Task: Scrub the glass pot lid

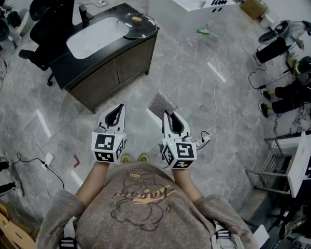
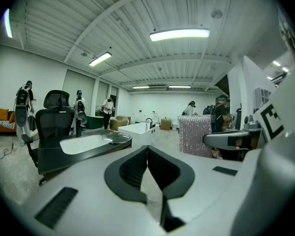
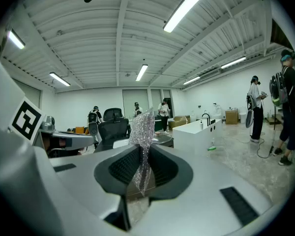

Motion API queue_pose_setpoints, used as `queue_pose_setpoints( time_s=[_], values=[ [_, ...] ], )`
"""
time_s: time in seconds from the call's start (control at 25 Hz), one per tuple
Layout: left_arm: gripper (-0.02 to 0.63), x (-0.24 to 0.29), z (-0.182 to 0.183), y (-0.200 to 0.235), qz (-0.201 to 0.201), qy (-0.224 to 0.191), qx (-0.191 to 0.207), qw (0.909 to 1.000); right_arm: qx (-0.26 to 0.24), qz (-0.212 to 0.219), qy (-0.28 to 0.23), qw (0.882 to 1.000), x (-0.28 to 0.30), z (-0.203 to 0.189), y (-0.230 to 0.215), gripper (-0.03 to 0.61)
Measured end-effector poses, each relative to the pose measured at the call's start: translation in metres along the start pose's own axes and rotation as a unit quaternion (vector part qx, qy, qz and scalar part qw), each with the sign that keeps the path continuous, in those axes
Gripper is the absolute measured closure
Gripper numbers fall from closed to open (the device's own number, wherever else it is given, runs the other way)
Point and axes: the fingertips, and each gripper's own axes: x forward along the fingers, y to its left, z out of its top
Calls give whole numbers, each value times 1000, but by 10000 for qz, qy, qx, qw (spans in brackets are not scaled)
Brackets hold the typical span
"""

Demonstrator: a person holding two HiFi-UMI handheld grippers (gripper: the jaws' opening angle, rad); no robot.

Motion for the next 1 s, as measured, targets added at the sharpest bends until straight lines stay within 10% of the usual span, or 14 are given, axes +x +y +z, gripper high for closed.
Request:
queue_pose_setpoints(
  time_s=[1.0],
  values=[
    [595,53,-5,14,563,-86,-81,9983,165,401,29,9991,29,-14,-54,500]
  ],
)
